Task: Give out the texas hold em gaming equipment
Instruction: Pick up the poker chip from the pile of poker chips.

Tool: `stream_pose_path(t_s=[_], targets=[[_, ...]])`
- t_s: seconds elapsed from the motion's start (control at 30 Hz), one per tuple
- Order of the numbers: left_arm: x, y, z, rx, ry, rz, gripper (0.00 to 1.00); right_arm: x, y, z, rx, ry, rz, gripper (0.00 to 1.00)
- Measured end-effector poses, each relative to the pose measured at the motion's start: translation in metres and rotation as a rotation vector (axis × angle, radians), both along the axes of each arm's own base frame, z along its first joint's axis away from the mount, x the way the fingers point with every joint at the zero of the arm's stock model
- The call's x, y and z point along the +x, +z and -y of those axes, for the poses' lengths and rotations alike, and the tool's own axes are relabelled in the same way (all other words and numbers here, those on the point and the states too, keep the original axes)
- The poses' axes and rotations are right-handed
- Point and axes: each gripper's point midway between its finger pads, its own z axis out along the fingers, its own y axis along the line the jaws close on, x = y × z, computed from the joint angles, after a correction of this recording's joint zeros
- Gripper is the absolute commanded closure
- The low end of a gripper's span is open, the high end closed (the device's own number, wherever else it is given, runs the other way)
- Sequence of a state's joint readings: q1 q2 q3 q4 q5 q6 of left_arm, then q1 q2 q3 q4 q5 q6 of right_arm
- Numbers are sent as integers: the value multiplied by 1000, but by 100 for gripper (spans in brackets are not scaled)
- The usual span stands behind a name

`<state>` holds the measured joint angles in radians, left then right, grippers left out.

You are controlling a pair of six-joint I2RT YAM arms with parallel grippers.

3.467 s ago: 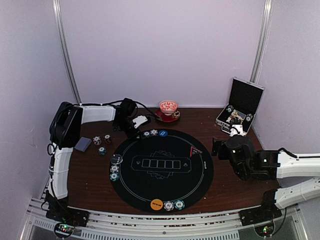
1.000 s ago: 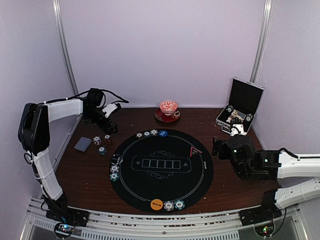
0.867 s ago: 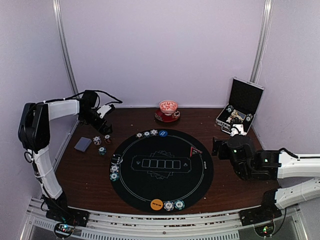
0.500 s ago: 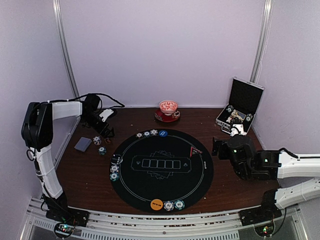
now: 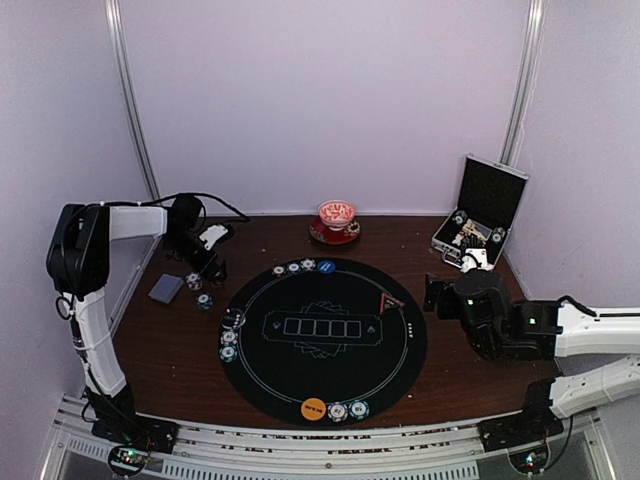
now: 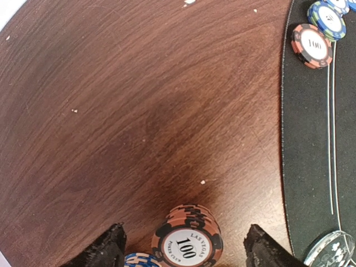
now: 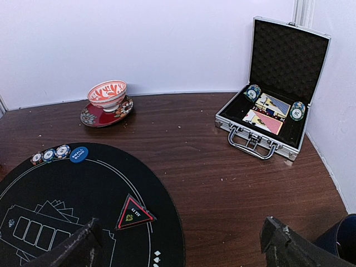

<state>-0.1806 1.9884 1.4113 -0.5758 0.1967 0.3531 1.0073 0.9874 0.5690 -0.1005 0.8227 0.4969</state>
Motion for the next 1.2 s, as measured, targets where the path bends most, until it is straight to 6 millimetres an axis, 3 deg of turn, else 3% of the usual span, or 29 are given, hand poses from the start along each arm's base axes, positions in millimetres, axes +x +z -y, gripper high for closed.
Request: stream_pose_path(t_s=[0.3,1.0,1.2], targets=[[-7,-10,-5,23,9,-18,33,0,0,0,0,0,0,0],[-3,-10,-5,23,14,-3,54,0,0,0,0,0,0,0],[-3,-9,-5,22,17,-2,72,0,0,0,0,0,0,0]])
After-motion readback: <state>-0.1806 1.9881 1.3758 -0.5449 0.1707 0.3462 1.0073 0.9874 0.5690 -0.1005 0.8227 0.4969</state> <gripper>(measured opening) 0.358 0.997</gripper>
